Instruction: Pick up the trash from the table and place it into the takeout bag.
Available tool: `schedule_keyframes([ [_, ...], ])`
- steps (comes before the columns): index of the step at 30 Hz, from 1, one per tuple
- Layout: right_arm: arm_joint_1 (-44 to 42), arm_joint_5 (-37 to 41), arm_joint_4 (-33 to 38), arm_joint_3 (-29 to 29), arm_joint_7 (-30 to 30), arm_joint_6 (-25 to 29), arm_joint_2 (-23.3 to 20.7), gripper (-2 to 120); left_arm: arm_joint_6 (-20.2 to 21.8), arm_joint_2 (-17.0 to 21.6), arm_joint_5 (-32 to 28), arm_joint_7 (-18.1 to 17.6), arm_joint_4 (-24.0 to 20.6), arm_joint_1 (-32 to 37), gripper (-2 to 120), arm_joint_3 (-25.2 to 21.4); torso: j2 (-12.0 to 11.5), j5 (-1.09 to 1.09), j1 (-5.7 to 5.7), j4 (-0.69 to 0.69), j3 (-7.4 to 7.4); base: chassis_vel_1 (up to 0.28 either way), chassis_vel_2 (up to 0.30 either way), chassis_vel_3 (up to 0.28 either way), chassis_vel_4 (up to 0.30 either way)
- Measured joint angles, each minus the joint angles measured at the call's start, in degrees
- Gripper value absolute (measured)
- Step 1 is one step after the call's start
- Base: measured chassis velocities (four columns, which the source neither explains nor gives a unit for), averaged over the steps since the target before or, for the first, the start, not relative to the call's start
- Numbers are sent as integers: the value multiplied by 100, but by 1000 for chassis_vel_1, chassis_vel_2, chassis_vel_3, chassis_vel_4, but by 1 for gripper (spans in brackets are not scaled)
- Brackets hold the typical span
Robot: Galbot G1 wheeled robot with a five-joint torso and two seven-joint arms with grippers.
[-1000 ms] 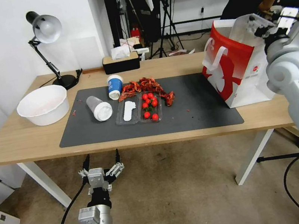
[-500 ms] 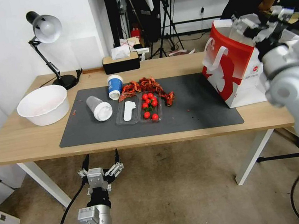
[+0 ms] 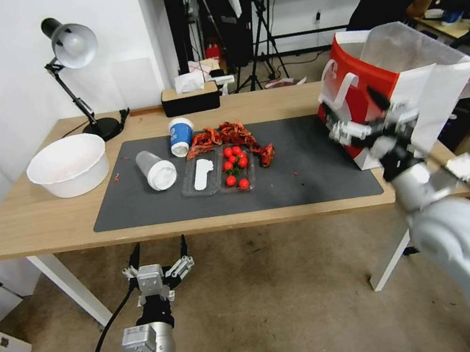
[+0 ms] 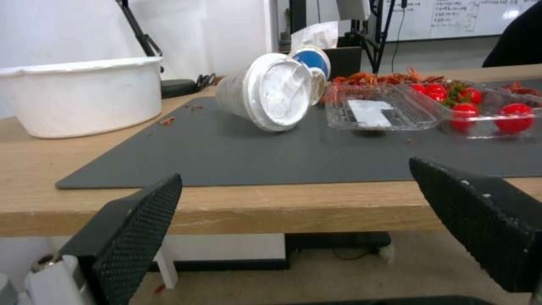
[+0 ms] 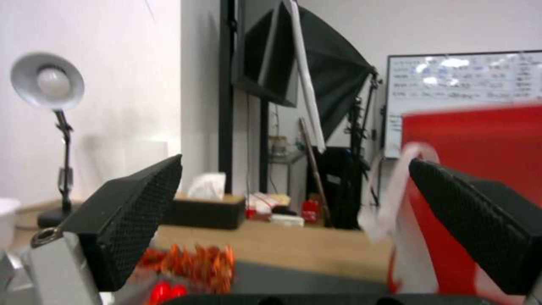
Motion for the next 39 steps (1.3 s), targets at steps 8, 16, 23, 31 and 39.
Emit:
schedule_keyframes([
  [8,-1178,-769,64,-53,382,549,525,100,-5,30,-14,-2,57,-24,100,-4,0,0,-1,0,0,0,0,0,0],
  [16,-1883,-1294,-197,-156,745,966,849,100,-8,42,-26,-2,125,-74,100,8,0,0,0,-1,0,0,0,0,0],
  [23,-1993,-1465,-492,-271,834,1132,994,100,-8,58,-40,-2,138,-89,100,8,0,1,-1,0,0,0,0,0,0],
  [31,-1955,-1449,-907,-433,916,1256,1071,100,-16,63,-41,-2,151,-71,100,9,0,1,0,0,1,0,0,0,0],
  [39,-1920,-1419,-870,-442,929,1259,1084,100,-16,75,-30,1,151,-87,100,25,0,1,0,0,1,0,0,0,0],
])
